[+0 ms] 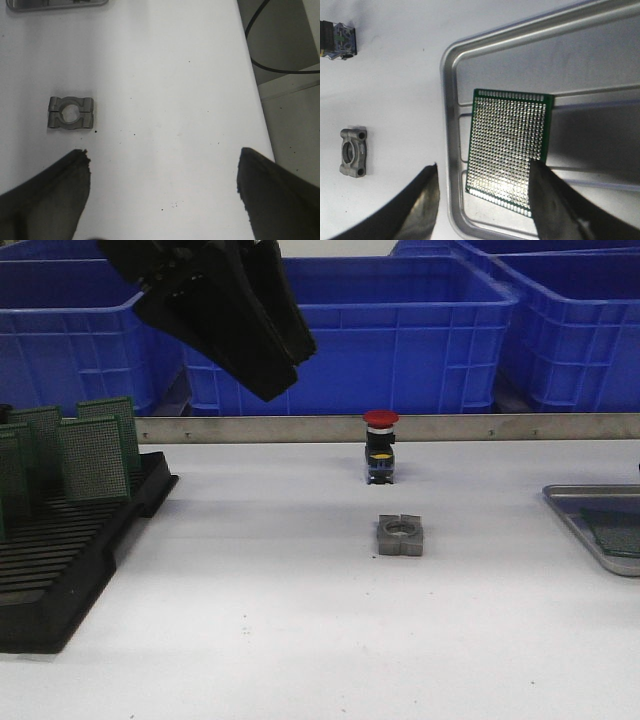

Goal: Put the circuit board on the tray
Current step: 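Lower the board onto the silver tray with the right gripper and release, then lower the left gripper onto another green board in the rack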

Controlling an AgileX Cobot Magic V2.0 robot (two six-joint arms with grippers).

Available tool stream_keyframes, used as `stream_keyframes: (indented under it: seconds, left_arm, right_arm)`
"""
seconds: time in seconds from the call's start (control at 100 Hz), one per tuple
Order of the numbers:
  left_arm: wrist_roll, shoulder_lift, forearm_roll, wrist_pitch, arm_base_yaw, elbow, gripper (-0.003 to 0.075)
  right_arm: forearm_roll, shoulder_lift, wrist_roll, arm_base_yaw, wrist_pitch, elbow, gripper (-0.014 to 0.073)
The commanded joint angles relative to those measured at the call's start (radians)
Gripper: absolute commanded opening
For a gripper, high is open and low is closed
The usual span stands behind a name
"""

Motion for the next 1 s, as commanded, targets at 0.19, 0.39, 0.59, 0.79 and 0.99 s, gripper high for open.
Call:
stream_keyframes:
  seconds: [0.19,0.39,0.59,0.79,0.99]
  left_arm:
    - [-0.003,-0.057,-0.002,0.051,0.015,-0.036,0.0566]
    - [-0.003,-0.062,0.207,0.048,0.102,-0.094,0.0566]
    - [-0.003,-0.058,0.367,-0.046,0.233,-0.11,0.0566]
    - [-0.003,-0.038,0.396,-0.144,0.323,-0.108,0.0566]
    - [-0.002,0.007,0.401,-0.168,0.343,-0.108,0.0566]
  right_arm:
    - [0.023,-0.061,-0.002,-0.005,0.056,-0.023,0.043]
    - [0.026,-0.061,-0.002,-0.005,0.078,-0.023,0.043]
    - [0.03,-0.061,-0.002,-0.005,0.081,-0.023,0.043]
    - [0.044,-0.061,-0.003,-0.005,0.082,-0.023,0.043]
    - [0.051,-0.061,-0.003,-0.005,0.082,-0.023,0.043]
